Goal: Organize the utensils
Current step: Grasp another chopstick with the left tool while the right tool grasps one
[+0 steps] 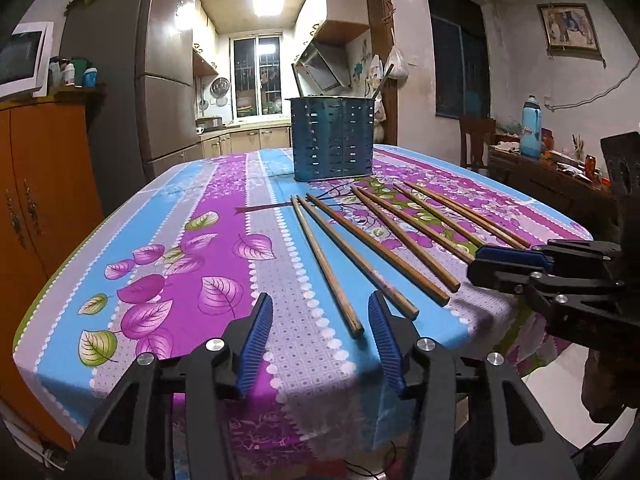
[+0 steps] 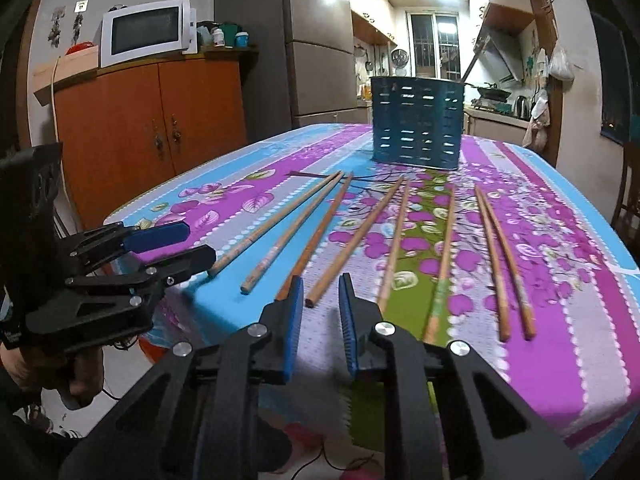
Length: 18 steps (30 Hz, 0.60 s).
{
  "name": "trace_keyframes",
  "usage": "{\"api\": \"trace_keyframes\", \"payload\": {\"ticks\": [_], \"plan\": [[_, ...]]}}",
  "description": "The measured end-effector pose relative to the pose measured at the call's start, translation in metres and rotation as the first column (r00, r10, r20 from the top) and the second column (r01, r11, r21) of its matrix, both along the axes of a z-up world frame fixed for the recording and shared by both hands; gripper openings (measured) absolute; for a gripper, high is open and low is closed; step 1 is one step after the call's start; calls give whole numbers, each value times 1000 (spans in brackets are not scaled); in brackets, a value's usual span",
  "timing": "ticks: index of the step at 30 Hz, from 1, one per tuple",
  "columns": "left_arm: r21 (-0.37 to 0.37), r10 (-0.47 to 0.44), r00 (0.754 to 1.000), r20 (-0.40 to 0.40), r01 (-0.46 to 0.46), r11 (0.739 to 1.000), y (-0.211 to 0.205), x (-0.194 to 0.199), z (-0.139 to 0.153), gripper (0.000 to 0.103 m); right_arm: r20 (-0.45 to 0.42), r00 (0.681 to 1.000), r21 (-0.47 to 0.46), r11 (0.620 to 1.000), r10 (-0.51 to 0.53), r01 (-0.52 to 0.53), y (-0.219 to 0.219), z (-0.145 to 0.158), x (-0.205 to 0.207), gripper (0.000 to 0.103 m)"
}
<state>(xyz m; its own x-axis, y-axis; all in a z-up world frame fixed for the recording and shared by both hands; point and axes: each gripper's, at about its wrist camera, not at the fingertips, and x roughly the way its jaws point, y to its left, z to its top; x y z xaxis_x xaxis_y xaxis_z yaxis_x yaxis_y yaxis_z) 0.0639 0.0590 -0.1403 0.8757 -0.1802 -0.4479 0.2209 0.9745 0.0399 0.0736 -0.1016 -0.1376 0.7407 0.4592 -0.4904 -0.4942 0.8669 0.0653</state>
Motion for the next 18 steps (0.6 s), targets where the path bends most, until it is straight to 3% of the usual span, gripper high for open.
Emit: {"api": "trace_keyframes", "payload": {"ticks": [5,16,18], "plan": [[-2,-1,1000,-2,1,1000,2,1,0,51,-42,999,-25,1000,-1,0,7,-7,9,15],[6,-26,1000,-3,26,1000,-9,-3,-7,51,-17,998,-31,998,-58,58,2,-7,8,13],[9,-23,1000,-2,23,1000,-12,-4,-10,48,-14,998,-26,998,-63,62,3,-8,9,13]]}}
